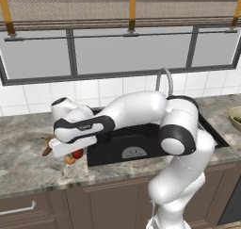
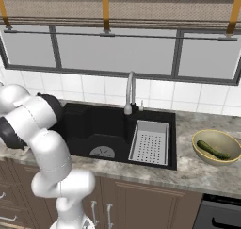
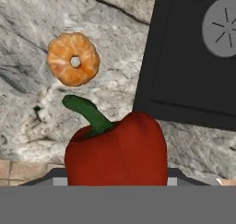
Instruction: There is a mixed pile of frozen fruits and vegetables on the counter. Locate all the frozen vegetables and place the items in a bowl on the counter. Take all the frozen fruits and defrost them in a running sink.
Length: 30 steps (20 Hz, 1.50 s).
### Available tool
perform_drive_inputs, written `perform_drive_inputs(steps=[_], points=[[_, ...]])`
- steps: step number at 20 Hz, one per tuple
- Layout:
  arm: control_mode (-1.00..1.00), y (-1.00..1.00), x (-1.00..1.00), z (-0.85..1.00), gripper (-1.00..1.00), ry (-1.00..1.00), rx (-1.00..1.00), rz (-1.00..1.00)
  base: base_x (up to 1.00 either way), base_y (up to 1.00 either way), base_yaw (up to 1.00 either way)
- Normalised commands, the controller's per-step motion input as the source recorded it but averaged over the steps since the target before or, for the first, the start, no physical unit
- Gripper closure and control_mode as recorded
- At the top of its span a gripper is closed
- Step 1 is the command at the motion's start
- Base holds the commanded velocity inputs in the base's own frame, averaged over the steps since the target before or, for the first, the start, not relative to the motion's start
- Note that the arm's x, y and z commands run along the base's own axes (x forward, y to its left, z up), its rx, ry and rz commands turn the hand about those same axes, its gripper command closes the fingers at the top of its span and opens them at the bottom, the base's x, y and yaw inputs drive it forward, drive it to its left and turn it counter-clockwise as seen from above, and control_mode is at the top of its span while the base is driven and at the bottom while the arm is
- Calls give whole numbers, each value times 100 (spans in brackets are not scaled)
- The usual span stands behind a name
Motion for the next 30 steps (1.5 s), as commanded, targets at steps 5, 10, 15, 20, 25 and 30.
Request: perform_drive_inputs(steps=[5, 10, 15, 20, 25, 30], points=[[-100, -79, 7, 25, 100, 7, -13, -12, 0, 0, 0], [-100, -82, 0, 11, 100, -3, -11, -13, 0, 0, 0], [-100, -82, 6, 16, 100, -1, -5, -16, 0, 0, 0], [-100, -82, 56, 0, 100, 4, 3, -5, 0, 0, 0], [-100, -81, 41, 0, 100, 8, 1, 0, 0, 0, 0], [-100, -97, 12, 0, 100, 10, 0, 0, 0, 0, 0]])
